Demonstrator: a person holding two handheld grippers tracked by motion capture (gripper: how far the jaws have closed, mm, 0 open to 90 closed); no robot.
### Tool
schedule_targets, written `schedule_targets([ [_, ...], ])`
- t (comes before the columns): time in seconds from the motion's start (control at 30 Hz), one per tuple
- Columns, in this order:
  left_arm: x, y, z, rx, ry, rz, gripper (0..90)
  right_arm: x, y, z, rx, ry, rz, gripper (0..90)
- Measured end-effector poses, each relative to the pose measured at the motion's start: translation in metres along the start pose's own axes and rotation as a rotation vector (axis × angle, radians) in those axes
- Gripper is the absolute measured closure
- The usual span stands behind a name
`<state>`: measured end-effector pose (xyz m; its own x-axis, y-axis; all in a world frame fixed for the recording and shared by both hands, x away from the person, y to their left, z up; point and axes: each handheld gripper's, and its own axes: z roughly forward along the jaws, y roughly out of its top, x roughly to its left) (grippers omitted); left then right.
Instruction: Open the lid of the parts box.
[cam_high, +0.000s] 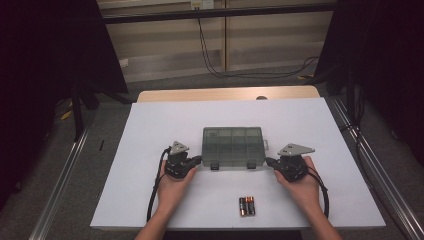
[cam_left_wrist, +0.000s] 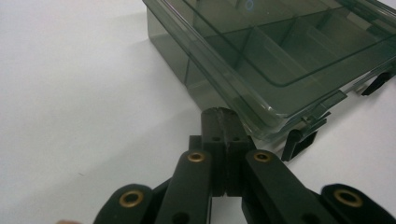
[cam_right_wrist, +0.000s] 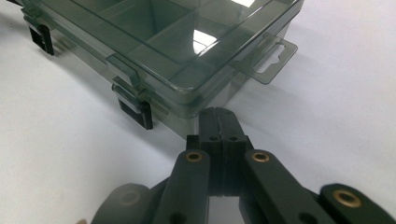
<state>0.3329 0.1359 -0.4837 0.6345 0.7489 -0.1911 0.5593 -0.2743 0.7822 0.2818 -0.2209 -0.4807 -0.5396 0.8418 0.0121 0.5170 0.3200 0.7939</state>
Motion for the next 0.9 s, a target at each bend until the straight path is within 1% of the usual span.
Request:
schedule_targets([
  [0.03,0.000,0.000,0.000,0.004,0.000,-0.002,90.0,0.000,0.000,-0.001,-0.011,-0.001,0.001,90.0],
  [0.07,0.000,0.000,0.000,0.002,-0.011,-0.003,90.0,0.001,0.000,-0.002,-0.019,0.004,-0.001,90.0],
  [0.13,0.000,0.000,0.000,0.001,-0.007,-0.002,90.0,0.001,0.001,-0.002,-0.021,0.003,-0.013,90.0],
  [0.27,0.000,0.000,0.000,0.000,-0.008,-0.002,90.0,0.001,0.001,-0.002,-0.025,0.006,0.001,90.0],
  [0.3,0.000,0.000,0.000,-0.001,-0.009,-0.003,90.0,0.000,0.001,-0.003,-0.031,0.010,-0.002,90.0],
  [0.33,0.001,0.000,-0.001,0.004,-0.008,0.003,90.0,0.000,0.001,-0.003,-0.034,0.012,-0.001,90.0],
  [0.37,0.000,0.000,0.000,-0.004,-0.012,-0.006,90.0,0.001,0.002,-0.004,-0.035,0.009,0.003,90.0],
  [0.43,0.000,0.000,0.000,-0.008,-0.008,-0.006,90.0,0.001,0.002,-0.004,-0.043,0.011,0.008,90.0],
  [0.47,0.001,0.000,-0.001,-0.006,-0.013,-0.007,90.0,0.000,0.003,-0.005,-0.062,0.024,0.011,90.0],
  [0.5,0.001,0.000,-0.001,-0.014,-0.016,-0.016,90.0,0.000,0.003,-0.006,-0.065,0.021,0.017,90.0],
  [0.6,0.002,0.000,-0.002,-0.017,-0.026,-0.020,90.0,0.000,0.005,-0.008,-0.089,0.031,0.022,90.0],
  [0.63,0.002,0.000,-0.003,-0.021,-0.023,-0.028,90.0,0.000,0.005,-0.008,-0.095,0.034,0.024,90.0],
  [0.67,0.003,0.000,-0.004,-0.028,-0.034,-0.034,90.0,0.000,0.006,-0.008,-0.103,0.038,0.025,90.0],
  [0.7,0.004,0.000,-0.004,-0.033,-0.028,-0.033,90.0,0.001,0.006,-0.009,-0.110,0.038,0.034,90.0],
  [0.77,0.006,0.001,-0.007,-0.042,-0.043,-0.047,90.0,0.001,0.008,-0.009,-0.123,0.048,0.036,90.0],
  [0.8,0.005,0.001,-0.007,-0.062,-0.048,-0.072,90.0,0.001,0.009,-0.010,-0.129,0.046,0.043,90.0],
  [0.83,0.007,0.002,-0.008,-0.056,-0.051,-0.058,90.0,0.001,0.010,-0.010,-0.135,0.054,0.041,90.0],
  [0.9,0.006,0.002,-0.009,-0.078,-0.057,-0.072,90.0,0.001,0.012,-0.010,-0.144,0.055,0.047,90.0],
])
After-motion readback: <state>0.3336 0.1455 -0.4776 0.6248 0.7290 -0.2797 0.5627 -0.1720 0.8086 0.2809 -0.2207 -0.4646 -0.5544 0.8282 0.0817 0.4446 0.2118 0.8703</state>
